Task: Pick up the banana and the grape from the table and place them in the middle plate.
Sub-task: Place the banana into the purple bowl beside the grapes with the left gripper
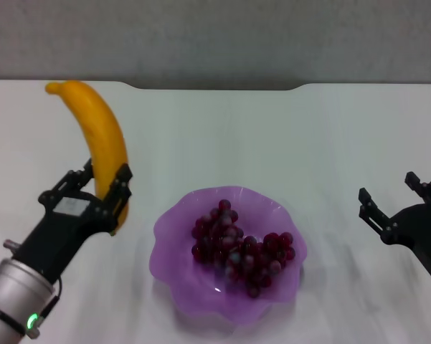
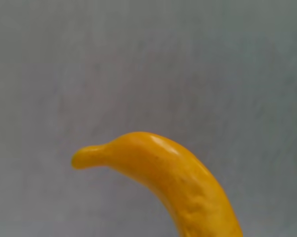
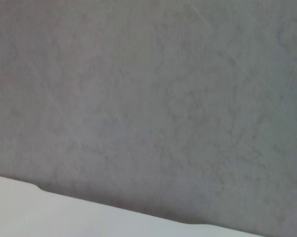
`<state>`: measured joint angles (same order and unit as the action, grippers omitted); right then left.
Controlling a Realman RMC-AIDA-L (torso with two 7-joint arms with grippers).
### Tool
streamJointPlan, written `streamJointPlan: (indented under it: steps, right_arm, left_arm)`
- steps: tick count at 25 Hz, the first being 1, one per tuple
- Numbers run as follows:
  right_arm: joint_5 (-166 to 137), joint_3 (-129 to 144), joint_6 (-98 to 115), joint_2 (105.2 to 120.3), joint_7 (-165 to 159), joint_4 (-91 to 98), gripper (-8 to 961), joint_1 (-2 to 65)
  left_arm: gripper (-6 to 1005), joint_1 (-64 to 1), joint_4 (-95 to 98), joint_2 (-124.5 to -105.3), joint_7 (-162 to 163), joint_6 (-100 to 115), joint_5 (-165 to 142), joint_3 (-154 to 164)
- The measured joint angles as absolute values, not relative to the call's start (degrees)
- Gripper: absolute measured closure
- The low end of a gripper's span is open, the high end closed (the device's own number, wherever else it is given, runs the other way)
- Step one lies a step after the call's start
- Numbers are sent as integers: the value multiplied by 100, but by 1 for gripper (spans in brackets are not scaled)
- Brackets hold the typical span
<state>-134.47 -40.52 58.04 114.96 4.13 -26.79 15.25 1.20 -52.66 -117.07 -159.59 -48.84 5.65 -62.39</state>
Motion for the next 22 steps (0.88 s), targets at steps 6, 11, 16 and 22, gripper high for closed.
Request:
streamJointPlan:
  steps: [6, 11, 16, 22]
  right_arm:
    - [-13448, -4051, 5794, 11496, 413, -2680, 77, 1543]
    - [-13447, -4052, 5792, 11496, 414, -2672, 77, 1546]
    - [-13447, -4052, 5791, 11496, 413, -2663, 77, 1547]
    - [-13447, -4052, 5791, 11496, 413, -2662, 77, 1547]
  left_arm:
    - [493, -95, -4976, -11670, -15745, -5224, 241, -5775]
    - [493, -123, -5534, -11608, -14583, -4709, -1113, -5786]
    - [493, -149, -5993, -11603, -12886, -4254, -3129, -6297]
    - [493, -419, -6046, -11641, -11793, -3554, -4208, -6442]
